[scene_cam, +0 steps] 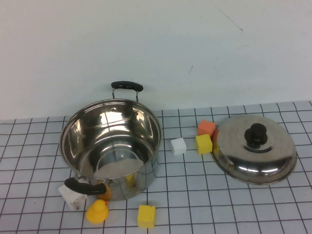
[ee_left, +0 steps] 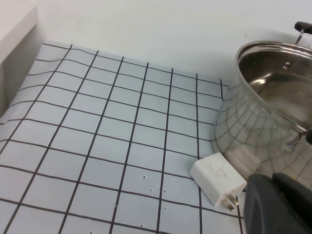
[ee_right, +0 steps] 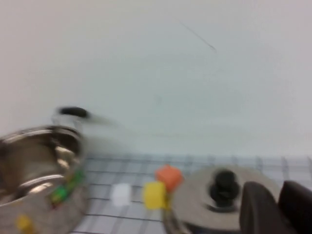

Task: Cover the pot

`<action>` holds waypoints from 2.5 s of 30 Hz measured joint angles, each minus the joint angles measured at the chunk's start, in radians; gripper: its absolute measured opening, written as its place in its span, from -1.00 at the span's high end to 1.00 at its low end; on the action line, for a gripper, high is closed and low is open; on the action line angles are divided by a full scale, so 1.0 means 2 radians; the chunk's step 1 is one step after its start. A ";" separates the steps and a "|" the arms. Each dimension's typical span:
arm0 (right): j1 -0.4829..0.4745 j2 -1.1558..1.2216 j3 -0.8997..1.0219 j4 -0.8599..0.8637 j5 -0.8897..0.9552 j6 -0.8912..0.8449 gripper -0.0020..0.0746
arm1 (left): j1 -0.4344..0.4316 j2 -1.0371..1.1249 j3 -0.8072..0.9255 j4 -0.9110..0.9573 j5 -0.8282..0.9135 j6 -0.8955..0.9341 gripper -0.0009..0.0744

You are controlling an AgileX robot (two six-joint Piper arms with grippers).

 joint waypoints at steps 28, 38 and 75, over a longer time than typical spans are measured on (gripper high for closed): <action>0.094 0.853 -0.167 -0.484 -0.730 0.429 -0.47 | 0.000 0.000 0.000 0.000 0.000 0.000 0.98; 0.098 0.949 -0.251 -0.477 -0.735 0.380 -0.42 | 0.000 0.000 0.000 0.000 0.000 -0.002 0.98; 0.098 0.680 -0.256 -0.613 -0.551 0.493 0.06 | 0.000 0.000 0.000 0.000 0.000 -0.002 0.98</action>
